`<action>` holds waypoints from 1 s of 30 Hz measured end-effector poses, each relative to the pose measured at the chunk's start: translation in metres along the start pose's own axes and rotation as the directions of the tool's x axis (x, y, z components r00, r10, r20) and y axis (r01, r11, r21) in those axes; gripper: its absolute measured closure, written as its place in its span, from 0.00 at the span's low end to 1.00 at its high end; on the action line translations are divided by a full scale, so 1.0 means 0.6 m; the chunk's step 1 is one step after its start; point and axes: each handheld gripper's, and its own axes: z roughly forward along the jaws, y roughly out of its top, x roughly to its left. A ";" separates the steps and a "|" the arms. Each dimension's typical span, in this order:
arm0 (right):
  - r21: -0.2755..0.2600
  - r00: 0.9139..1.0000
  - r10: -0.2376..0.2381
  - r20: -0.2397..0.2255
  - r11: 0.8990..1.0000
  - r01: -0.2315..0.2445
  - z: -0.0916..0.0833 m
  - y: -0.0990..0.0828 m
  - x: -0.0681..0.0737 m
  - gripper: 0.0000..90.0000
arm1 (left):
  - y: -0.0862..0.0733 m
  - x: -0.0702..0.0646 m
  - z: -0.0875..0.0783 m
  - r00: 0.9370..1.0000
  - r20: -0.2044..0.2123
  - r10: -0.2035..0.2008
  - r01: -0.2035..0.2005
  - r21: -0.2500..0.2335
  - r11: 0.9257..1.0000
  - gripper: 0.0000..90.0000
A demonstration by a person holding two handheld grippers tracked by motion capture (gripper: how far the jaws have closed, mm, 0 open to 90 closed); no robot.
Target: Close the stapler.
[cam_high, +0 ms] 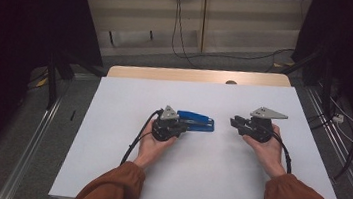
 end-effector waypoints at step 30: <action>-0.047 1.000 -0.012 -0.014 0.999 0.011 -0.008 0.003 0.030 0.04 | -0.006 0.010 -0.057 0.990 -0.137 -0.026 0.019 -0.050 0.999 0.04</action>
